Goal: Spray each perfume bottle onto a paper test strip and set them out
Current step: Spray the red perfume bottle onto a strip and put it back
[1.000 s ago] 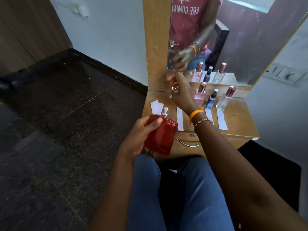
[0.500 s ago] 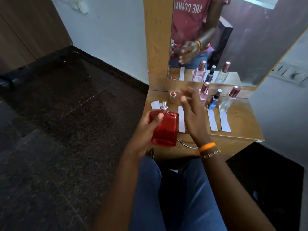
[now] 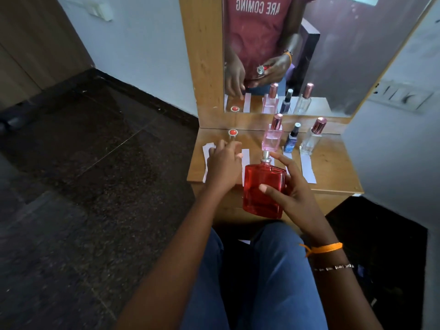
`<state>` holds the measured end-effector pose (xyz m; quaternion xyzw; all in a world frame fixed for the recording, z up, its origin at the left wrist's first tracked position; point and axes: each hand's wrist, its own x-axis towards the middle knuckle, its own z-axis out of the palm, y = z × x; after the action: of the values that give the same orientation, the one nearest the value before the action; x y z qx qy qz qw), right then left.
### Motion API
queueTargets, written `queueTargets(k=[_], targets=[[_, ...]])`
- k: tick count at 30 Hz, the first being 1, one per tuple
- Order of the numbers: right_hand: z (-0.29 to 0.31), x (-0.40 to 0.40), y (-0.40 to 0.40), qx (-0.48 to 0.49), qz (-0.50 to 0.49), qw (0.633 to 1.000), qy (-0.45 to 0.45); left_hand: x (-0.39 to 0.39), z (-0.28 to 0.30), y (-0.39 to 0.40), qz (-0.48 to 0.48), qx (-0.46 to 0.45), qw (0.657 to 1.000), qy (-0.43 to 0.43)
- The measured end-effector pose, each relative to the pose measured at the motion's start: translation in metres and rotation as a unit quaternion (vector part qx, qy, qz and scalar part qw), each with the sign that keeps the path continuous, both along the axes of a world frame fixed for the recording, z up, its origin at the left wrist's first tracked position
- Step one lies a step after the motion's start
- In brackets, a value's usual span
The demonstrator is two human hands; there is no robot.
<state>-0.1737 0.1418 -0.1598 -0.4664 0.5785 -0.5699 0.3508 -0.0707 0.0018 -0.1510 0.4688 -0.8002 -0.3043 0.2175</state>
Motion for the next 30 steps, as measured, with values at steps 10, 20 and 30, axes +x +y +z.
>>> queueTargets(k=[10,20,30], targets=[[0.003,-0.006,0.004,-0.02,-0.018,0.999,-0.034,-0.029,-0.011,-0.002,-0.01,-0.071,0.98,-0.183],[0.003,0.009,0.001,-0.065,-0.039,0.983,-0.168,-0.011,0.011,0.005,0.051,0.045,0.995,0.075],[0.017,0.008,-0.002,-0.024,-0.091,0.992,0.079,0.02,0.016,0.016,0.016,0.143,0.976,0.162]])
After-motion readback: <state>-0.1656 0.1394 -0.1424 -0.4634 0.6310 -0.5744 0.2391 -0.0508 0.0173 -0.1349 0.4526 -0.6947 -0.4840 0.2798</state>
